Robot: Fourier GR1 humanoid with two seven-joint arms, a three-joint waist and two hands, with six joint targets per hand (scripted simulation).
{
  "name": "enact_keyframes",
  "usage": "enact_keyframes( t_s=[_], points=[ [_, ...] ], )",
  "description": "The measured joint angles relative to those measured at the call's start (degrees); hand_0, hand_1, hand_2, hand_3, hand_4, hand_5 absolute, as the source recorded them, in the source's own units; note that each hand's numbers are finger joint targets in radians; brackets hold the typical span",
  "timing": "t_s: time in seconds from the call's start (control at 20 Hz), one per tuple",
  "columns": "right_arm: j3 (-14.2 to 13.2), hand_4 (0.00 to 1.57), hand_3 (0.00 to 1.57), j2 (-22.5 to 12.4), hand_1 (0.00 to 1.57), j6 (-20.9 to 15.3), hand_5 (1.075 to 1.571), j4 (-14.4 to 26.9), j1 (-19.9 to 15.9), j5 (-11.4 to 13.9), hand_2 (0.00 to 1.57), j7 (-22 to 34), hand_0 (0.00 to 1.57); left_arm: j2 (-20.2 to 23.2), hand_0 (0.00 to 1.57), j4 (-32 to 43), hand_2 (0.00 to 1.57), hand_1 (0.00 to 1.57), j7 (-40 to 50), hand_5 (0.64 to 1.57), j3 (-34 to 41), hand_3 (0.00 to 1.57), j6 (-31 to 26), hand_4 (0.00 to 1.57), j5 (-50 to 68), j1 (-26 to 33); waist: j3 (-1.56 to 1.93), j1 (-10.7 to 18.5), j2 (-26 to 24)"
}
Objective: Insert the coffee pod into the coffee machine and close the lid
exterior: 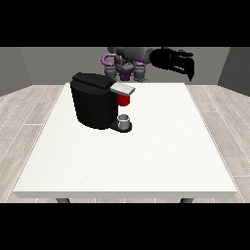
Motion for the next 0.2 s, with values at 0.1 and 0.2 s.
enact_keyframes(
  t_s=[0.1, 0.2],
  points=[
    [1.31, 0.19, 0.0, 1.66, 0.0, 0.68, 1.571, -1.14, 2.29, -1.02, 0.0, -1.82, 0.0, 0.51, 0.0, 1.41, 0.0, 0.0, -0.65, 1.571, 0.7, 0.0, -0.3, 0.25, 0.23, 0.73, -0.01, -1.56, -1.69],
    [3.43, 0.26, 0.0, 2.77, 0.0, 0.94, 1.571, -2.17, 5.61, -2.88, 0.0, -3.36, 0.0, -0.17, 0.0, 2.53, 0.0, 0.0, -0.13, 1.571, 0.25, 0.0, 0.04, 0.27, -0.06, 1.61, -0.01, -2.54, -4.29]
  ],
)
